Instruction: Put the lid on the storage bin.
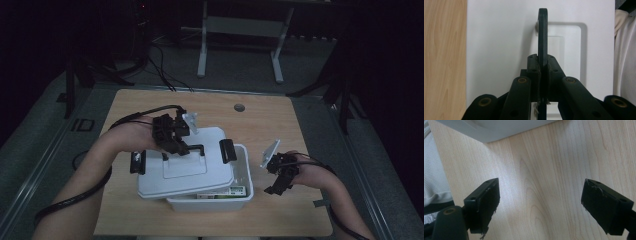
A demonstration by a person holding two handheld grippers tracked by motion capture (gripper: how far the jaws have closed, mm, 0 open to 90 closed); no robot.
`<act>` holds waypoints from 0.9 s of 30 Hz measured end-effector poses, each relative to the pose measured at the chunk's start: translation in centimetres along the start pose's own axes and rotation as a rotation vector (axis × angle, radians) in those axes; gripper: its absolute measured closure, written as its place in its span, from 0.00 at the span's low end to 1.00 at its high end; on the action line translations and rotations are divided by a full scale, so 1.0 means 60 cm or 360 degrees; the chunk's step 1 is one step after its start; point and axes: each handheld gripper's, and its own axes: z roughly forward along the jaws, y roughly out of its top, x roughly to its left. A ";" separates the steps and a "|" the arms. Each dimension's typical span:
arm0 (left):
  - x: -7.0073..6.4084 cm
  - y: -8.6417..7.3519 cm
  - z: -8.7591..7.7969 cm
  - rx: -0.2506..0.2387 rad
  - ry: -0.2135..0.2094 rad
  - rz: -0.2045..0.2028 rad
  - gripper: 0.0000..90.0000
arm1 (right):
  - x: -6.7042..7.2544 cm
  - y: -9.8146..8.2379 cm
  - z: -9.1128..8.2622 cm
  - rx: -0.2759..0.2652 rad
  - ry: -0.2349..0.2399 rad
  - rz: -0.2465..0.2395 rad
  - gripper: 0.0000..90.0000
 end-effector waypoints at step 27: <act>0.000 0.082 0.094 0.0052 -0.0130 0.0095 0.94 | -0.002 -0.018 -0.004 -0.0025 0.0008 0.0032 0.17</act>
